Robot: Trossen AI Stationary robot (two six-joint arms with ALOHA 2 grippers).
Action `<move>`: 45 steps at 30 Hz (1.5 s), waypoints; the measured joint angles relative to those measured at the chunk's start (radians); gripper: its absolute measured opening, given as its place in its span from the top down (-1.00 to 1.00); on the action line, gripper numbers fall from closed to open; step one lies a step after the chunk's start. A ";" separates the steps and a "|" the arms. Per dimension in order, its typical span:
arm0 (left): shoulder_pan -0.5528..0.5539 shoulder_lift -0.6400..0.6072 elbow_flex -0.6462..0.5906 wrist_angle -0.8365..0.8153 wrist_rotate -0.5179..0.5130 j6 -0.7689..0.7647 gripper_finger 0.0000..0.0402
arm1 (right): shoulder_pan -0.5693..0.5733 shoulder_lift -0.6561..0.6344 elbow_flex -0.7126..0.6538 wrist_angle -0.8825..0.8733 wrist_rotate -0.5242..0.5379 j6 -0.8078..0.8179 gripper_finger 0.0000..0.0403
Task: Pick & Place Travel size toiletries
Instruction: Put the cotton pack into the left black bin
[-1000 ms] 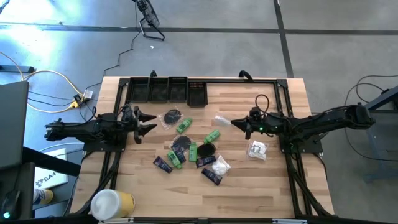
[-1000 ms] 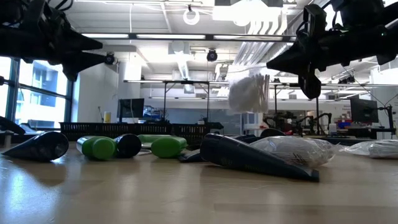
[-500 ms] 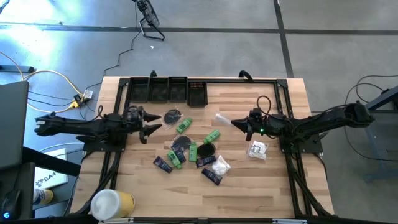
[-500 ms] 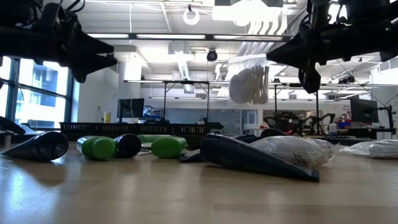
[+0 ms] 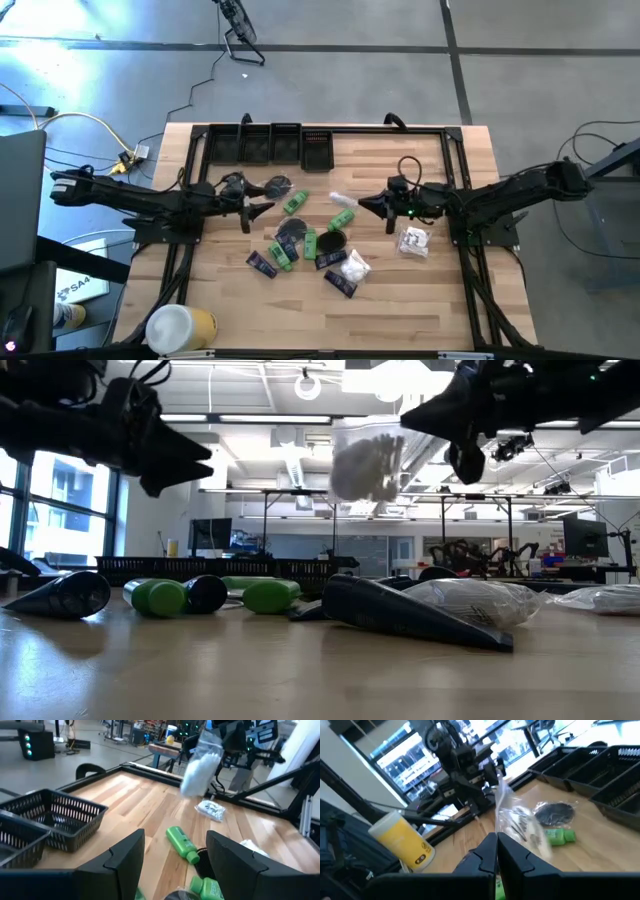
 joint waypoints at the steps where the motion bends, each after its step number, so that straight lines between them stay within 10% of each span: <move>1: 0.000 0.019 0.017 -0.001 0.006 0.015 -0.04 | 0.000 0.020 0.014 -0.006 -0.002 0.000 0.99; 11: 0.009 0.183 0.176 -0.005 0.039 0.133 -0.04 | 0.000 0.191 0.128 -0.013 -0.057 0.000 0.99; 24: 0.210 0.420 0.281 0.126 0.488 0.127 -0.04 | 0.000 0.258 0.203 -0.013 -0.085 -0.051 0.99; 45: 0.180 0.625 0.421 0.116 0.566 0.129 -0.04 | -0.001 0.258 0.203 -0.035 -0.075 -0.044 0.99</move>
